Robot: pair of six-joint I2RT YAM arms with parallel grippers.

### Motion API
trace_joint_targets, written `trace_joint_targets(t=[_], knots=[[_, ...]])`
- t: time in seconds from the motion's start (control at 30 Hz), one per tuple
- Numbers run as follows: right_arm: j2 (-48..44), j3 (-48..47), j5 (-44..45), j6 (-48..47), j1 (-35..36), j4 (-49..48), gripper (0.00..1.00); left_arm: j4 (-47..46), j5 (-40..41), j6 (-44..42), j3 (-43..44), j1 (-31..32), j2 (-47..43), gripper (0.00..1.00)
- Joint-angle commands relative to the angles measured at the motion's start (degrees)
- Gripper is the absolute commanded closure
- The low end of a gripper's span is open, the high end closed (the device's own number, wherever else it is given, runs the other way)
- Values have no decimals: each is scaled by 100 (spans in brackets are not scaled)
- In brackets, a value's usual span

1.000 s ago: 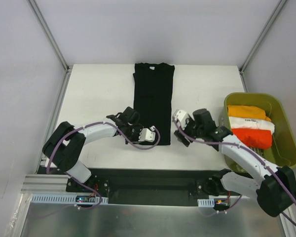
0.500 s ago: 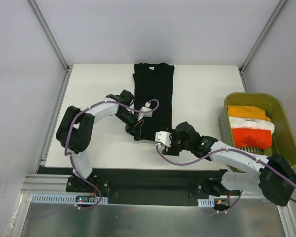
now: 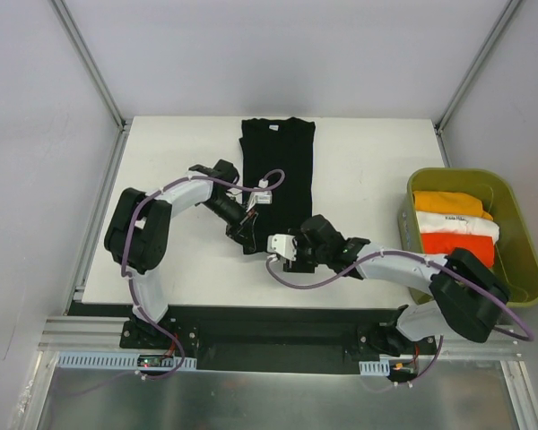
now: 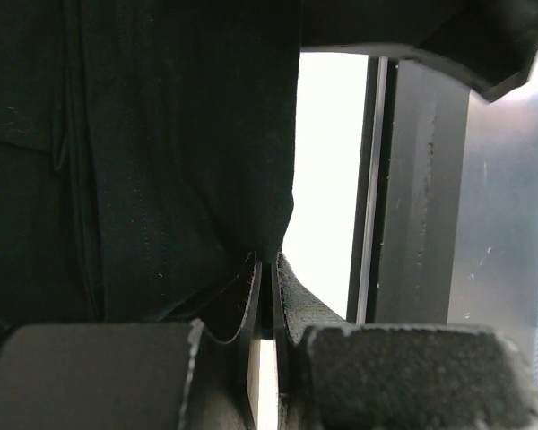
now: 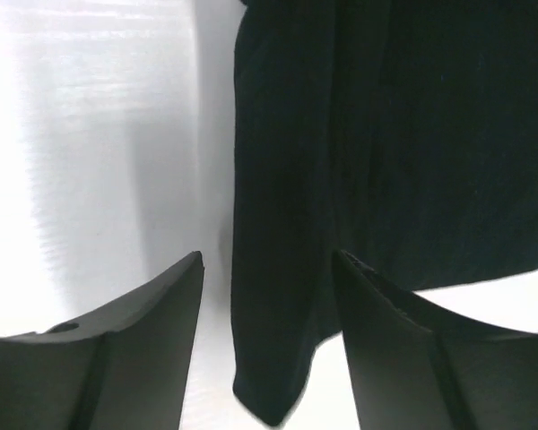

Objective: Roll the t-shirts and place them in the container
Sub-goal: Roll the T-shirt to the center of the board.

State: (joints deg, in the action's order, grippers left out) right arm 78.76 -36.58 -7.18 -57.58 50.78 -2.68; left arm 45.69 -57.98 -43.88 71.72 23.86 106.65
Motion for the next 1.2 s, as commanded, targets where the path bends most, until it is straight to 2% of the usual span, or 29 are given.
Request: trace_joint_targets(t=[0.0,0.03,0.07,0.1,0.17,0.2,0.27,0.33,0.4,0.5,0.53,0.57,0.63,0.67,0.73,0.8,0.87,0.9,0.93,1.17], knots=[[394,-306,15,-306,19,-408,45,431,-504,-279,237,-109,110,100],[507,-350,93,-324,10,-435,52,449,-496,-297,246,-127,102,100],[552,-376,120,-324,2,-435,66,467,-495,-323,254,-170,102,100],[579,-394,120,-306,-24,-444,72,467,-504,-314,254,-188,84,99],[605,-394,-11,-324,-112,-374,86,467,-461,-314,219,-250,14,89],[605,-420,-46,-367,-130,-313,89,476,-425,-314,158,-267,-30,76],[597,-569,-283,-298,-218,-24,92,187,-136,-123,-26,-363,-372,67],[640,-788,-668,-193,-375,240,93,-425,336,98,-517,-443,-1063,56],[807,-1245,-951,80,-490,1048,93,-701,672,152,-1043,-522,-1575,47],[1035,-1632,-1443,159,-649,1656,94,-1192,1244,20,-1833,-522,-2717,42],[1062,-1677,-1540,151,-684,1709,94,-1394,1358,89,-2072,-488,-3320,35],[1115,-1738,-1584,72,-710,1831,94,-1944,1742,133,-2327,-435,-3639,27],[1159,-1800,-1646,19,-736,1876,94,-2606,2122,99,-3179,-128,-4559,23],[1168,-1809,-1646,-25,-737,1894,94,-3305,2480,73,-3443,-14,-4809,20],[1168,-1818,-1664,-51,-728,1937,93,-3977,2755,107,-4042,337,-5214,16],[1124,-1809,-1638,-60,-737,1955,93,-4548,2940,134,-4306,497,-5181,14],[1080,-1765,-1594,-69,-737,1999,93,-4788,2898,353,-4255,559,-4787,13],[1071,-1765,-1585,-69,-728,2025,93,-4911,2854,467,-4124,550,-4611,3],[1045,-1756,-1585,-78,-737,2069,93,-4955,2810,642,-4070,567,-4314,1],[948,-1686,-1550,-87,-728,2105,92,-5439,2529,1135,-3815,638,-3696,3]])
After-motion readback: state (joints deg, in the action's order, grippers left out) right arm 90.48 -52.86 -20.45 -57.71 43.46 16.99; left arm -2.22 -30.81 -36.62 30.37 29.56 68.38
